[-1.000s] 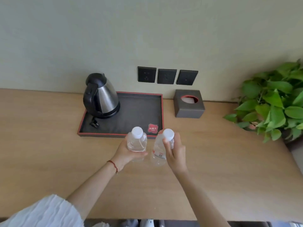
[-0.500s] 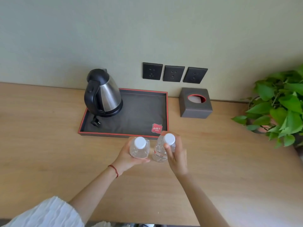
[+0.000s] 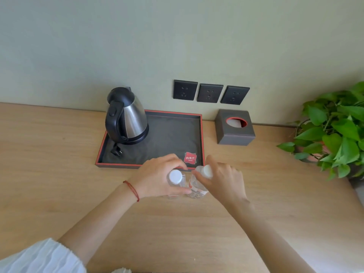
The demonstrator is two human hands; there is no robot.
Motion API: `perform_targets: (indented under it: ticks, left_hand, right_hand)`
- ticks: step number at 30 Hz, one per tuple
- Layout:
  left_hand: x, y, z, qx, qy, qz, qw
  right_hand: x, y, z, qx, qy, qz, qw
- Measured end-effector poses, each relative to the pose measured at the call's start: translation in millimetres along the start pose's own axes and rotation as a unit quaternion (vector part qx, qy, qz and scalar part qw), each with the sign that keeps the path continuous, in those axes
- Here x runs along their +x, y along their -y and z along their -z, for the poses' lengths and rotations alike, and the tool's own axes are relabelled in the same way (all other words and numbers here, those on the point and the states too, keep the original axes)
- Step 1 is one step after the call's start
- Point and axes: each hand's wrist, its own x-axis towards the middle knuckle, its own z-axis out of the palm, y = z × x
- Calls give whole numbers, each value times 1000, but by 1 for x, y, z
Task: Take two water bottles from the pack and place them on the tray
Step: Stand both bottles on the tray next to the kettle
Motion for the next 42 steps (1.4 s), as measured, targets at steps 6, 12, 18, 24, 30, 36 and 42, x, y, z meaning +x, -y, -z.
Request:
perform_targets:
  ticks: [6,12,18,24,30,36,42]
  left_hand:
    - [6,3,-10,47,17,36,998]
    - [3,7,-9,32,31,38,998]
    - [3,7,-8,13,39,44,998]
    - [4,6,-10,-6,31,55,998]
    - [6,6,-10,-7,34,52,998]
    - [6,6,-11,-11,27,52,998]
    - [6,6,-14,-16,12,58,998]
  right_hand:
    - [25,-16,16,127,102,-63,985]
    - [74,-26,46,163,92,13,982]
    - [157,-11,42,131,121,126,976]
    - [223,2,19,41,177,137,974]
    - [260,9,6,-18,192,140,971]
    - [278,3,1,-37,193,142,970]
    - [280,-2,-1,-15,180,139,974]
